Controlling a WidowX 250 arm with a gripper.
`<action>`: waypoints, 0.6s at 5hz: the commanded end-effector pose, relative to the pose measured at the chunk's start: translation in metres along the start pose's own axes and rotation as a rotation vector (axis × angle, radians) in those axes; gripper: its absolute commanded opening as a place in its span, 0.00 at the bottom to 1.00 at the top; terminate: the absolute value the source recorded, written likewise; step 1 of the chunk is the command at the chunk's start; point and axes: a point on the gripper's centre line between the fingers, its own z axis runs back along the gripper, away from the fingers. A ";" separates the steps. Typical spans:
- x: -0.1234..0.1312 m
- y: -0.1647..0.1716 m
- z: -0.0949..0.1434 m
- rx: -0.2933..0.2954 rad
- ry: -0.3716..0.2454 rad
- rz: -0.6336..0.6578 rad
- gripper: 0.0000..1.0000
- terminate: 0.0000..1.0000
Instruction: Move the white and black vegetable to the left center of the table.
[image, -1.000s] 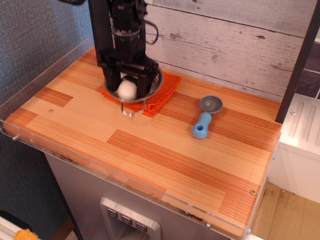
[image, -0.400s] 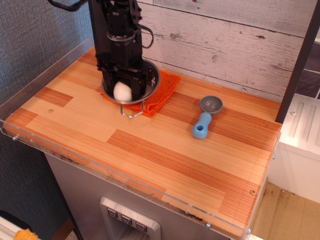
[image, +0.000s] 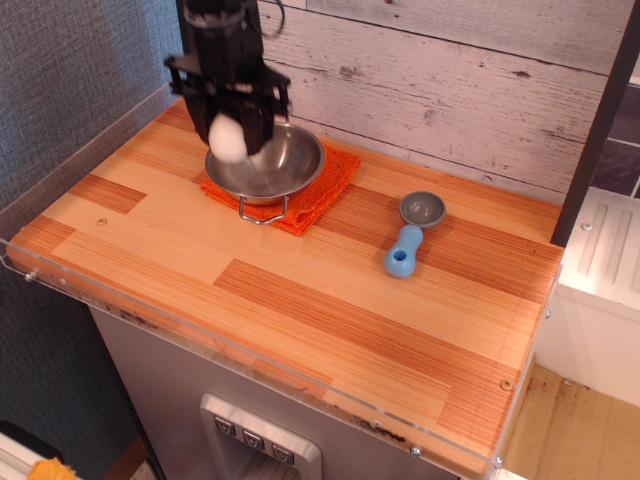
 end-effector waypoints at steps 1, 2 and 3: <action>-0.016 0.059 0.030 0.035 0.010 0.021 0.00 0.00; -0.034 0.079 0.012 0.012 0.050 0.024 0.00 0.00; -0.041 0.085 0.007 0.032 0.031 0.077 0.00 0.00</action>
